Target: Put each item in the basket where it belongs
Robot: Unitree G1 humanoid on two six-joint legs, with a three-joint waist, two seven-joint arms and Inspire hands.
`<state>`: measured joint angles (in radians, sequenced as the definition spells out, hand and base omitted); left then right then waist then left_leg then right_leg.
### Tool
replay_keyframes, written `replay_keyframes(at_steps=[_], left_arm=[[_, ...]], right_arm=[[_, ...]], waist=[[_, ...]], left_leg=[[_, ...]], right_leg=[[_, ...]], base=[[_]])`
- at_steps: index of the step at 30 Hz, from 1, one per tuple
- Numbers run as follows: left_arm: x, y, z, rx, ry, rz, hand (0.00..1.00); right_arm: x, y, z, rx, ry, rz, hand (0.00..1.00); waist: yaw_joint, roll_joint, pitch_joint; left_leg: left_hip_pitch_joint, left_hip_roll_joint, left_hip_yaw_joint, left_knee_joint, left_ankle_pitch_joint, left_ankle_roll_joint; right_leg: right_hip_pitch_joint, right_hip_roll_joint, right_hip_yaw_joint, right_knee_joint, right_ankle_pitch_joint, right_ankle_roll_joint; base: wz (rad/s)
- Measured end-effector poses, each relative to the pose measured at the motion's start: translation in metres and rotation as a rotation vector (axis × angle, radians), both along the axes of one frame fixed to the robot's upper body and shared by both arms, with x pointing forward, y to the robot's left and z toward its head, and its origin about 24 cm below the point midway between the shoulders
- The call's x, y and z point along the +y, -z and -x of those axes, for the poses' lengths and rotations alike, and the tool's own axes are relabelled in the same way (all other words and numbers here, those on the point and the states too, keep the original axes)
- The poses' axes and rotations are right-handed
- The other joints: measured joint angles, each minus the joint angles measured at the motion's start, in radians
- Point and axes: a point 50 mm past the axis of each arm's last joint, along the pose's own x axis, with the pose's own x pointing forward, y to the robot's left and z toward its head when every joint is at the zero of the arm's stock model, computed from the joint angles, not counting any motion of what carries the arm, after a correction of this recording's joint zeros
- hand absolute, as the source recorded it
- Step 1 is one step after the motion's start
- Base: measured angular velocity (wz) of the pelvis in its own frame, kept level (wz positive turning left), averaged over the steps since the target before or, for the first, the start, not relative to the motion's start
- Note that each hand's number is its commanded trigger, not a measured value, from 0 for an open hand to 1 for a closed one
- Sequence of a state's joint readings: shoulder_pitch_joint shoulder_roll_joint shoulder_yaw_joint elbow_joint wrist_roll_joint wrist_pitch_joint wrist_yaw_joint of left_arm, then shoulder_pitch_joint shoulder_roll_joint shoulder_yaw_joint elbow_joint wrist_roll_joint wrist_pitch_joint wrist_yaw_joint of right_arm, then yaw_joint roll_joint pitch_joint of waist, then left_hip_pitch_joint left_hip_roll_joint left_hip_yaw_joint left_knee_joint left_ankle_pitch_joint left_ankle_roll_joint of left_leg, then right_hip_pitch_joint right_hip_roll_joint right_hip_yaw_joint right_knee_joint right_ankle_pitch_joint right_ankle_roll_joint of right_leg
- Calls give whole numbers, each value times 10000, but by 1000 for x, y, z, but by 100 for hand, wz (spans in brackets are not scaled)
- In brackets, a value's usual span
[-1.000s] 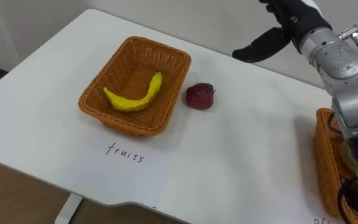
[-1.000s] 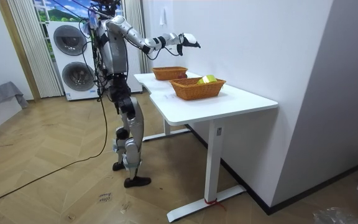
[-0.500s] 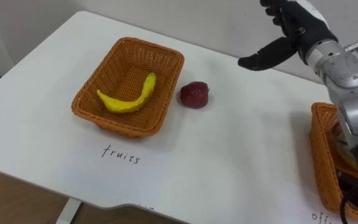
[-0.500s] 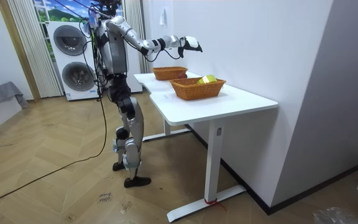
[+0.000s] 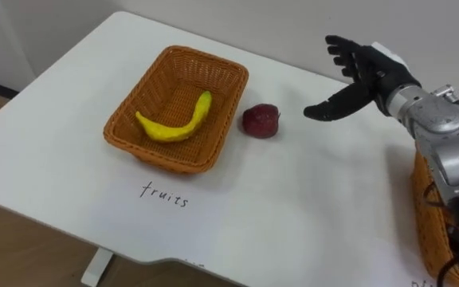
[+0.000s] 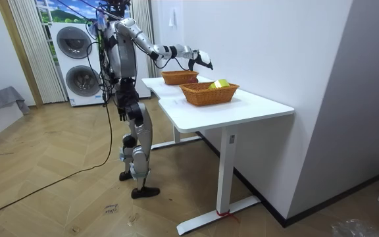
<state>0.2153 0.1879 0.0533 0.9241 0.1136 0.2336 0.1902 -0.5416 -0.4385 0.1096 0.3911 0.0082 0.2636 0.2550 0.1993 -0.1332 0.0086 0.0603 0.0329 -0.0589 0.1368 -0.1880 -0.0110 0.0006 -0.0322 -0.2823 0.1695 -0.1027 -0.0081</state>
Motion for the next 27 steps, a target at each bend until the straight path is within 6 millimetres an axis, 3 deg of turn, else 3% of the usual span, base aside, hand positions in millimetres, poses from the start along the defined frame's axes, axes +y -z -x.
replay_keyframes(at_steps=[11,16,23,27], left_arm=[[-1,0,2,67,93,222,0],[1,0,3,111,112,272,0],[8,-2,5,194,197,328,0],[8,-2,4,174,219,334,0]], right_arm=[[3,11,1,488,-282,735,0],[3,23,3,1042,-345,887,0],[4,24,3,1152,-508,887,0],[4,24,3,1163,-529,1311,0]], waist=[[302,-145,-88],[346,-242,-65],[418,-494,12],[513,-548,-1]], left_leg=[[-64,1,-125,88,1,1],[-169,-20,-266,127,-4,-9],[-332,-47,-304,166,-5,-14],[-397,-59,-334,157,-5,-12]], right_leg=[[-15,-12,-148,3,-10,14],[-8,-28,-228,3,-18,17],[-110,-46,-245,-9,-37,5],[-160,-63,-286,-14,-45,17]], base=[[2],[7],[0],[2]])
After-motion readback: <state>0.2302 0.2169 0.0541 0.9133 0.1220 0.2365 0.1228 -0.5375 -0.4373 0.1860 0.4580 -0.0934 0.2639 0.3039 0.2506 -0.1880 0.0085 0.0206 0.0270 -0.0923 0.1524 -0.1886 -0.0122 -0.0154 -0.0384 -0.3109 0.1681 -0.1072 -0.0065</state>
